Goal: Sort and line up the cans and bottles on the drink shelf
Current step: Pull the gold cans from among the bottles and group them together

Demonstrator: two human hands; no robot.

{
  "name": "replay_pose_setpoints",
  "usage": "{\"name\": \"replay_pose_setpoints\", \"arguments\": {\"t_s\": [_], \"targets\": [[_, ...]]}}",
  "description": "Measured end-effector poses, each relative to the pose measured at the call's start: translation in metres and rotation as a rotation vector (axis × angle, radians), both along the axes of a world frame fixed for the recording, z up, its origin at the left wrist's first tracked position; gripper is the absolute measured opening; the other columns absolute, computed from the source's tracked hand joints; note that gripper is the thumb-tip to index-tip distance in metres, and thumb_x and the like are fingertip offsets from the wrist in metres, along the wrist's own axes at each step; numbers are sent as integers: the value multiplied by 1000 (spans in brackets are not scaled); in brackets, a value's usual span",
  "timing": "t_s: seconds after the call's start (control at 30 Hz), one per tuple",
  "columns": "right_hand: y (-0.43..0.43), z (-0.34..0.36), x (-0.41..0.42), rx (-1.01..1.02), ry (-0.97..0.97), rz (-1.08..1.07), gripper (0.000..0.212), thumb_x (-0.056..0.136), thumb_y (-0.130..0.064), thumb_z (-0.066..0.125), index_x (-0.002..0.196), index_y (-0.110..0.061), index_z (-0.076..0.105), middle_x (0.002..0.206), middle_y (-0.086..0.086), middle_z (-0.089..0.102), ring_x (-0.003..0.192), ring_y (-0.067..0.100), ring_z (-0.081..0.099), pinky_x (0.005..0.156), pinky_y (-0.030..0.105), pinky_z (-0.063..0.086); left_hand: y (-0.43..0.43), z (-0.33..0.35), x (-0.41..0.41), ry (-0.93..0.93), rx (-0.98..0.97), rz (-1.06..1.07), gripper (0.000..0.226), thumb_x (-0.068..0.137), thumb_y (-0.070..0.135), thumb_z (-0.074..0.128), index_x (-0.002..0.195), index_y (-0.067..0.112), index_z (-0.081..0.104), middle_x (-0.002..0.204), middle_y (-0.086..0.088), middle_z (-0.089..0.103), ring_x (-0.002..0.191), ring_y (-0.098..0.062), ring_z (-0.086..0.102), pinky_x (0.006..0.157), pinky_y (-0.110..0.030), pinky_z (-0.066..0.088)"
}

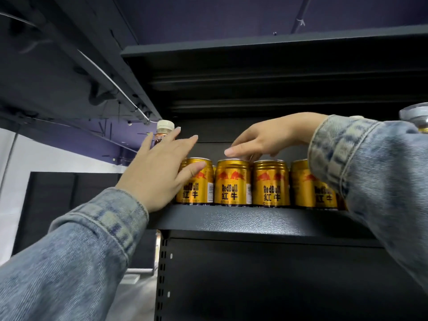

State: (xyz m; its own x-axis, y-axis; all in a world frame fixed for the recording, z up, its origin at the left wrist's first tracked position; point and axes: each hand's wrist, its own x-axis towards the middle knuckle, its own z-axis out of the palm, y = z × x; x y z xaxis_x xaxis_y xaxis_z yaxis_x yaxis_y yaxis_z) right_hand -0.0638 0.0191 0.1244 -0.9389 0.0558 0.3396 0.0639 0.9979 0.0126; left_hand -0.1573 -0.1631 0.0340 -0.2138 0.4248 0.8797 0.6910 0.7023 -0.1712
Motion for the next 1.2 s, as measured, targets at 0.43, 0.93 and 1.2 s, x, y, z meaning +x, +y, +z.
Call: {"name": "replay_pose_setpoints", "arguments": {"t_s": [0.43,0.93,1.2], "targets": [[14,-24,-12,-64,167,78,63,80,-64,53,122,-19,58,114,0,64,100,17,62,88,33,50,24,23,9,-240,14,-88,31,94,36,48,119,28,65,119,5,66,107,-14,59,96,-38,47],[44,-11,24,-12,61,-50,50,79,-56,58,120,-27,59,112,-3,63,98,13,58,94,36,48,53,31,32,-244,-91,-89,55,86,65,33,127,36,57,125,6,63,119,-16,53,111,-42,29],[52,-13,19,-54,123,-1,59,77,-55,61,126,-22,56,107,-6,61,92,10,60,85,29,49,72,37,26,-256,-172,11,59,83,69,35,112,30,67,99,4,67,95,-17,57,104,-43,37]]}}
